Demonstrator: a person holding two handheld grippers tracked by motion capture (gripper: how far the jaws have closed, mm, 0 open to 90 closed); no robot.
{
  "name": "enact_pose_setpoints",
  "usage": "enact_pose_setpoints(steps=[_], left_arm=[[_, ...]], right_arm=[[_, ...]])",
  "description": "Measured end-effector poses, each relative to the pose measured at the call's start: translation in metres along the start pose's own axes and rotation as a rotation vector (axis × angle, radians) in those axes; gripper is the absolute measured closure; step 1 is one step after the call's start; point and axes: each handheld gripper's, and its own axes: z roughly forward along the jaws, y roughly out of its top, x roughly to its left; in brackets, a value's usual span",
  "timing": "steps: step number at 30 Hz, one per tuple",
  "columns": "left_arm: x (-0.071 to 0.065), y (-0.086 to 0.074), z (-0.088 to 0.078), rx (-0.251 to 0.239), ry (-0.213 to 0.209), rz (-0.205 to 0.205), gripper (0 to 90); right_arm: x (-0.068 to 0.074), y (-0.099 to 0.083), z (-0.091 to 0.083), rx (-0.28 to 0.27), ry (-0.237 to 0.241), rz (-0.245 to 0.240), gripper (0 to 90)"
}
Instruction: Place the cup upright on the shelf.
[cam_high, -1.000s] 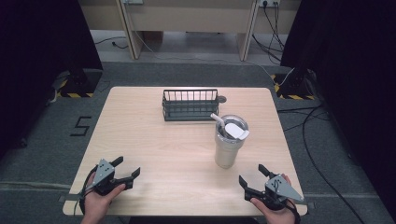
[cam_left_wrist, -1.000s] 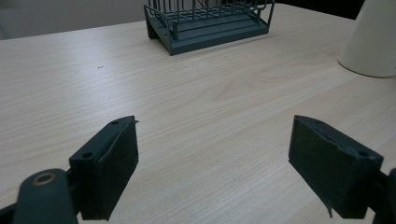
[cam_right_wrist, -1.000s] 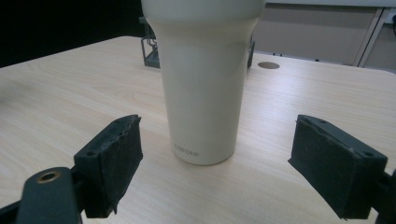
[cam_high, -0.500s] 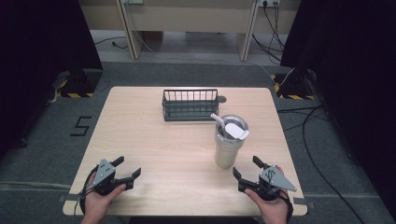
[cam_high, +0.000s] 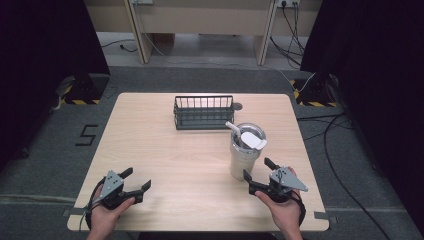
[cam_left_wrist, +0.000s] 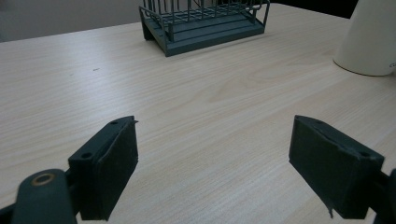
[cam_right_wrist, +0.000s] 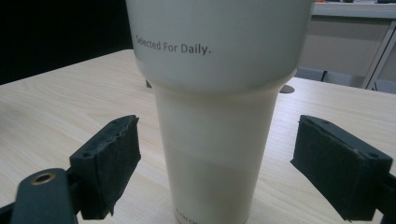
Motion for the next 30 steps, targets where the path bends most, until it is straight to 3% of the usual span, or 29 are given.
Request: enact_pose_setpoints(steps=[19,30], left_arm=[[-0.001,0.0,0.0,0.001,-0.005,0.01,15.0],[-0.002,0.001,0.001,-0.001,-0.008,0.012,15.0]], right_arm=[[-0.002,0.006,0.031,-0.002,0.001,0.002,14.8],[-0.002,0.004,0.046,0.002,-0.001,0.012,9.7]])
